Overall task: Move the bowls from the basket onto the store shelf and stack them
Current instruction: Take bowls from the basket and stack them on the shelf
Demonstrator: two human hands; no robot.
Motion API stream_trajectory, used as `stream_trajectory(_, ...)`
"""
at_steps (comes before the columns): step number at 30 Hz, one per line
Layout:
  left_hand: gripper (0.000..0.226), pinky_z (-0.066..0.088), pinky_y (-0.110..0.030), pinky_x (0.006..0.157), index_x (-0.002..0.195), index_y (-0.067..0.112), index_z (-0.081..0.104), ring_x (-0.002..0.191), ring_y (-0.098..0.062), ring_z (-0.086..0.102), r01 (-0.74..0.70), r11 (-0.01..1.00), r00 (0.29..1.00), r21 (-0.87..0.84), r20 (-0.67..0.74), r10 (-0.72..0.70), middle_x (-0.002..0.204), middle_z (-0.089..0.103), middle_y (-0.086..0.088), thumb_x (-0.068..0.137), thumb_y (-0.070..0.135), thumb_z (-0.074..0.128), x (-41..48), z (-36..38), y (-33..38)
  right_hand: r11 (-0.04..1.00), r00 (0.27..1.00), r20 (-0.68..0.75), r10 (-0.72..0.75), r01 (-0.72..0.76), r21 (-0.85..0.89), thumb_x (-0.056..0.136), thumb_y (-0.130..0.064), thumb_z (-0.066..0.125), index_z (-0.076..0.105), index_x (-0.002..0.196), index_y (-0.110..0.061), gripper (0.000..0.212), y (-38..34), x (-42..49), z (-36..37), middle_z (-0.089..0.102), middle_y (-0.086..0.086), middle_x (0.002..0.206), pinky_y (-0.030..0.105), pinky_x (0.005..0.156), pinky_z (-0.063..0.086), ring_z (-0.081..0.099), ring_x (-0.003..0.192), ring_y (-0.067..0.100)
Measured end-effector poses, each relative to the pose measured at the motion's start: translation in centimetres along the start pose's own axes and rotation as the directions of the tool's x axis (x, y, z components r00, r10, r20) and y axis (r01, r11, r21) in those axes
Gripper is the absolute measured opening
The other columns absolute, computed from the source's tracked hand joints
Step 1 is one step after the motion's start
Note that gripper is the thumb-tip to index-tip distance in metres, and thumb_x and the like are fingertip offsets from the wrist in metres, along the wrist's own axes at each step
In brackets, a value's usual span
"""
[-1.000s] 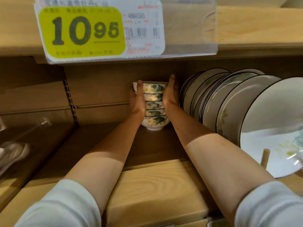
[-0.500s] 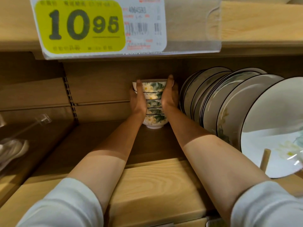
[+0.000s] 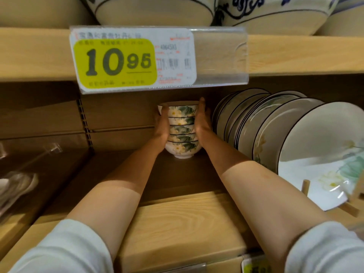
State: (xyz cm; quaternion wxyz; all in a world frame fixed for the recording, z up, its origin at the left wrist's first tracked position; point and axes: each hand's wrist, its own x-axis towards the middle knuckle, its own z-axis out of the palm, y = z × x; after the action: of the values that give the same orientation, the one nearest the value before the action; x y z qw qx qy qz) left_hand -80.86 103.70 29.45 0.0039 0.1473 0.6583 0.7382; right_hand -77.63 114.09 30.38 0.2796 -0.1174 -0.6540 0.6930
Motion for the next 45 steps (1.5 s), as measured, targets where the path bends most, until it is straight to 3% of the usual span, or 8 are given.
stream_trajectory(6, 0.06, 0.044, -0.047, 0.105, 0.146, 0.018, 0.039, 0.121, -0.028, 0.056, -0.001, 1.0, 0.999, 0.029, 0.039, 0.0, 0.138, 0.054, -0.013, 0.1, 0.055, 0.024, -2.4, -0.5, 1.5, 0.999, 0.999, 0.047, -0.022, 0.021, 0.032, 0.098, -0.059, 0.024, 0.033, 0.147, -0.024, 0.061, -0.1, -2.1, -0.5, 0.049, 0.012, 0.142, 0.047, 0.11, 0.036, 0.05, 0.127, 0.029)
stream_trajectory(12, 0.047, 0.047, -0.021, 0.059, 0.123, 0.022, 0.055, 0.075, -0.004, 0.062, 0.055, 0.998, 0.991, -0.008, 0.12, -0.053, 0.107, 0.062, -0.001, 0.103, 0.049, 0.023, -5.6, -1.5, 1.3, 0.996, 0.994, 0.108, -0.002, -0.007, 0.084, 0.101, -0.053, 0.023, 0.055, 0.13, -0.027, 0.051, 1.0, -5.4, -2.1, 0.065, -0.004, 0.115, 0.02, 0.066, 0.045, 0.062, 0.087, 0.003)
stream_trajectory(15, 0.048, 0.049, -0.023, 0.07, 0.129, 0.02, 0.054, 0.082, -0.008, 0.061, 0.089, 0.996, 0.988, 0.007, 0.127, -0.089, 0.124, 0.061, -0.002, 0.103, 0.049, 0.024, -7.6, -2.1, 1.6, 0.996, 0.99, 0.141, -0.006, -0.007, 0.087, 0.099, -0.056, 0.023, 0.055, 0.126, -0.033, 0.048, 1.4, -7.5, -3.0, 0.06, -0.012, 0.112, 0.014, 0.064, 0.041, 0.057, 0.081, -0.006)
stream_trajectory(21, 0.054, 0.039, -0.044, 0.104, 0.139, 0.018, 0.047, 0.124, -0.025, 0.051, 0.131, 0.986, 0.987, 0.108, 0.083, -0.14, 0.14, 0.053, -0.007, 0.103, 0.049, 0.022, -13.7, -2.8, 3.0, 0.984, 0.978, 0.183, 0.096, -0.121, 0.131, 0.098, -0.057, 0.027, 0.037, 0.146, -0.027, 0.058, 0.3, -12.2, -5.2, 0.042, -0.001, 0.15, 0.034, 0.101, 0.03, 0.041, 0.135, 0.019)
stream_trajectory(27, 0.038, 0.049, -0.038, 0.095, 0.125, 0.008, 0.056, 0.112, -0.023, 0.06, 0.096, 0.994, 0.99, 0.059, -0.109, -0.089, 0.125, 0.063, -0.009, 0.105, 0.027, 0.03, -21.8, -3.9, 5.0, 0.979, 0.941, 0.292, 0.169, -0.195, 0.06, 0.103, -0.034, 0.031, 0.055, 0.129, -0.013, 0.041, -0.7, -17.0, -9.7, 0.062, 0.008, 0.125, 0.041, 0.099, 0.044, 0.058, 0.114, 0.023)
stream_trajectory(34, 0.017, 0.056, -0.021, 0.055, 0.095, 0.007, 0.067, 0.063, -0.016, 0.07, 0.008, 1.0, 0.926, -0.009, -0.376, -0.011, 0.072, 0.074, -0.007, 0.093, 0.012, 0.05, -35.8, -8.0, 2.8, 0.957, 0.869, 0.459, 0.186, -0.266, 0.117, 0.094, -0.021, 0.05, 0.066, 0.1, -0.015, 0.019, 0.5, -26.3, -11.7, 0.076, 0.005, 0.091, 0.028, 0.075, 0.056, 0.073, 0.086, 0.016)
stream_trajectory(37, 0.025, 0.054, -0.021, 0.054, 0.097, 0.005, 0.065, 0.059, -0.014, 0.067, 0.069, 0.996, 0.903, 0.057, -0.429, -0.038, 0.069, 0.071, -0.006, 0.097, 0.007, 0.04, -41.6, -9.9, 0.4, 0.942, 0.845, 0.516, 0.144, -0.276, 0.189, 0.093, -0.014, 0.048, 0.065, 0.091, -0.014, 0.017, 2.0, -30.2, -11.1, 0.075, 0.003, 0.079, 0.018, 0.061, 0.054, 0.073, 0.074, 0.013)
stream_trajectory(45, 0.028, 0.052, -0.022, 0.054, 0.092, 0.006, 0.064, 0.052, -0.013, 0.064, 0.189, 0.981, 0.752, 0.038, -0.648, -0.12, 0.065, 0.069, -0.005, 0.097, -0.001, 0.038, -53.6, -17.5, -3.2, 0.923, 0.717, 0.672, 0.186, -0.362, 0.131, 0.096, -0.004, 0.038, 0.066, 0.087, -0.011, 0.03, 7.2, -40.0, -5.9, 0.073, 0.007, 0.073, 0.019, 0.061, 0.056, 0.07, 0.065, 0.016)
